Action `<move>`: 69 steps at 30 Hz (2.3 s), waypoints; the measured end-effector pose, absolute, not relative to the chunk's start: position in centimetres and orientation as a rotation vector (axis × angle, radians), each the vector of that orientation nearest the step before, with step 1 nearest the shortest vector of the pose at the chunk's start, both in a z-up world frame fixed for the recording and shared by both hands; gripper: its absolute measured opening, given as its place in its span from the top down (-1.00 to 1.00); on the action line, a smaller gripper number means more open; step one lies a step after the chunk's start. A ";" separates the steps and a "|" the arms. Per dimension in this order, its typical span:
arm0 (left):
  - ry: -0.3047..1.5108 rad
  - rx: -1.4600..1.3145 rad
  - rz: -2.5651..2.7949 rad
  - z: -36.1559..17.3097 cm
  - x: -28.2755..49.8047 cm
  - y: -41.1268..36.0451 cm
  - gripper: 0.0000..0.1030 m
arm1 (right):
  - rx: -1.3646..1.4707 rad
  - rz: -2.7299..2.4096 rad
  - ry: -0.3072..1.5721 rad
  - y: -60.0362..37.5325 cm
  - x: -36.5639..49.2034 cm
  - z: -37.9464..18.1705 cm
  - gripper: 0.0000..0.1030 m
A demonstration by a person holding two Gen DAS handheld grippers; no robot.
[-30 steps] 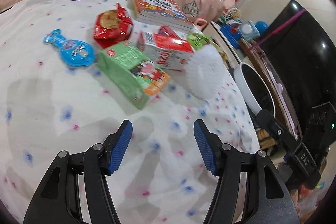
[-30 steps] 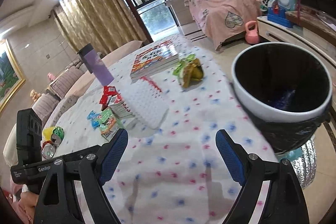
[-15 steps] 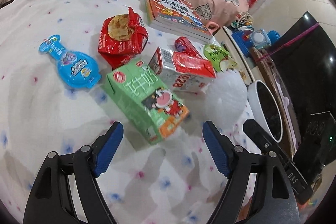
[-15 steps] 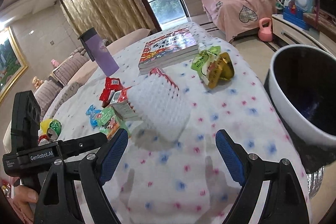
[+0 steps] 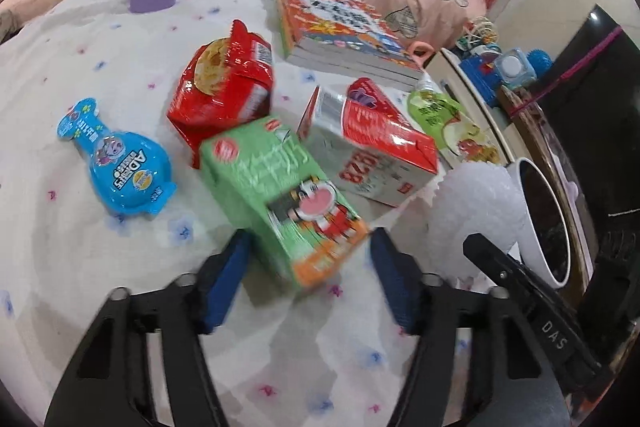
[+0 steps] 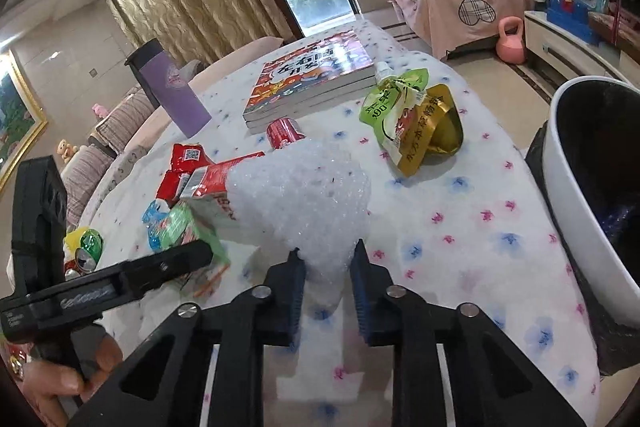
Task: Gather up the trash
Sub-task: 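Move both open grippers back toward the white mesh net on the table, then grasp the white mesh net with the right gripper while the left grasps the green milk carton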
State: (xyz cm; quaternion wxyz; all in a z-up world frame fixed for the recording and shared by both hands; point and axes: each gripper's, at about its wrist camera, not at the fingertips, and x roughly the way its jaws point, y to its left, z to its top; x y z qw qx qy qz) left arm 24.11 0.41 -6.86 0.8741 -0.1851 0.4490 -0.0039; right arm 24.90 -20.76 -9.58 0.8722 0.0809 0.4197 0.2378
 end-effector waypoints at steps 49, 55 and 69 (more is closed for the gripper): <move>0.942 -0.217 0.030 -6.8 25.6 0.4 -0.81 | 0.239 0.459 0.845 -24.4 20.4 -7.8 0.68; 0.955 -0.142 0.087 -8.1 26.6 -1.0 -0.82 | 0.261 0.450 0.855 -24.9 20.4 -8.3 0.68; 0.839 -0.183 -0.101 -4.0 22.2 -4.2 -0.71 | 0.265 0.409 0.808 -27.6 19.0 -6.8 0.68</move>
